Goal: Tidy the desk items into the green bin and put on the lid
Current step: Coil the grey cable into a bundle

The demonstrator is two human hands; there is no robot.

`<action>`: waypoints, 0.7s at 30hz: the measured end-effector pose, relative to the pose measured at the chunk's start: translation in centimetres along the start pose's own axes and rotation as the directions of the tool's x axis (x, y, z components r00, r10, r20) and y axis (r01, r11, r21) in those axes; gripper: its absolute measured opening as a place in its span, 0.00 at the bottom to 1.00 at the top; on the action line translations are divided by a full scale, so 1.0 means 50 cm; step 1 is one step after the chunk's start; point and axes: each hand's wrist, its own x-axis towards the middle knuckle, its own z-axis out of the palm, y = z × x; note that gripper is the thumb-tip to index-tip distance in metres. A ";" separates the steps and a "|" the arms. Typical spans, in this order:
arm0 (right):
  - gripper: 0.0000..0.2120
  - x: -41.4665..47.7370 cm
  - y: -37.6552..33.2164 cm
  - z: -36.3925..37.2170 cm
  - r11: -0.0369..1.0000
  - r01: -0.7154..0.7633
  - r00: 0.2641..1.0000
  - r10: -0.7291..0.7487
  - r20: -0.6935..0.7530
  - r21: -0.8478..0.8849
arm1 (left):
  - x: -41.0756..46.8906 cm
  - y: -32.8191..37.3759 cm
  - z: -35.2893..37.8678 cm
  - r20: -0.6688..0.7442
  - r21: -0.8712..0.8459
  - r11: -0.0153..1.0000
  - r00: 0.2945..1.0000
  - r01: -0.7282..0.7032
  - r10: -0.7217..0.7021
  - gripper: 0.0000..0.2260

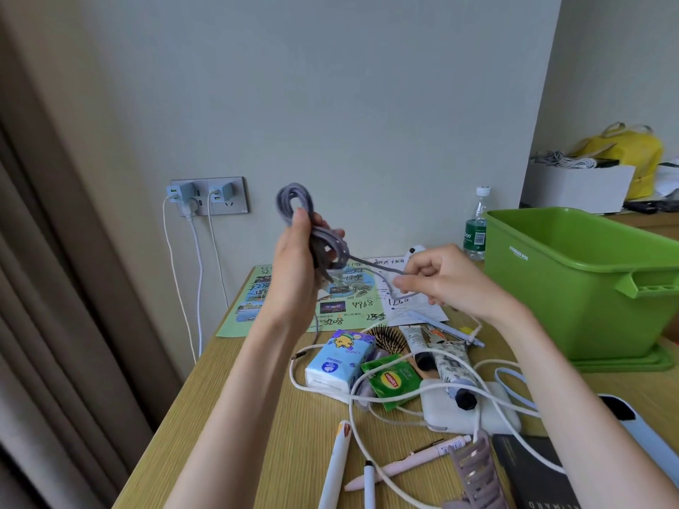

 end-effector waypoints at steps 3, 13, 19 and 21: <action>0.09 0.000 0.009 -0.014 0.999 0.009 0.997 -0.007 -0.077 0.034 | 0.011 0.007 -0.025 -0.074 -0.097 0.995 0.997 0.024 -0.031 0.14; 0.06 -0.004 -0.021 -0.018 0.945 0.221 0.974 -0.200 -0.109 0.242 | 0.008 -0.033 -0.032 0.087 0.596 0.791 0.990 -0.140 0.110 0.13; 0.05 0.006 -0.035 -0.008 0.937 0.289 0.944 -0.245 -0.220 0.196 | -0.022 -0.052 0.009 0.355 0.626 0.743 0.935 -0.238 0.000 0.15; 0.02 0.006 -0.037 -0.008 0.932 0.311 0.933 -0.262 -0.247 0.186 | -0.029 -0.051 0.016 0.417 0.634 0.730 0.908 -0.254 -0.047 0.15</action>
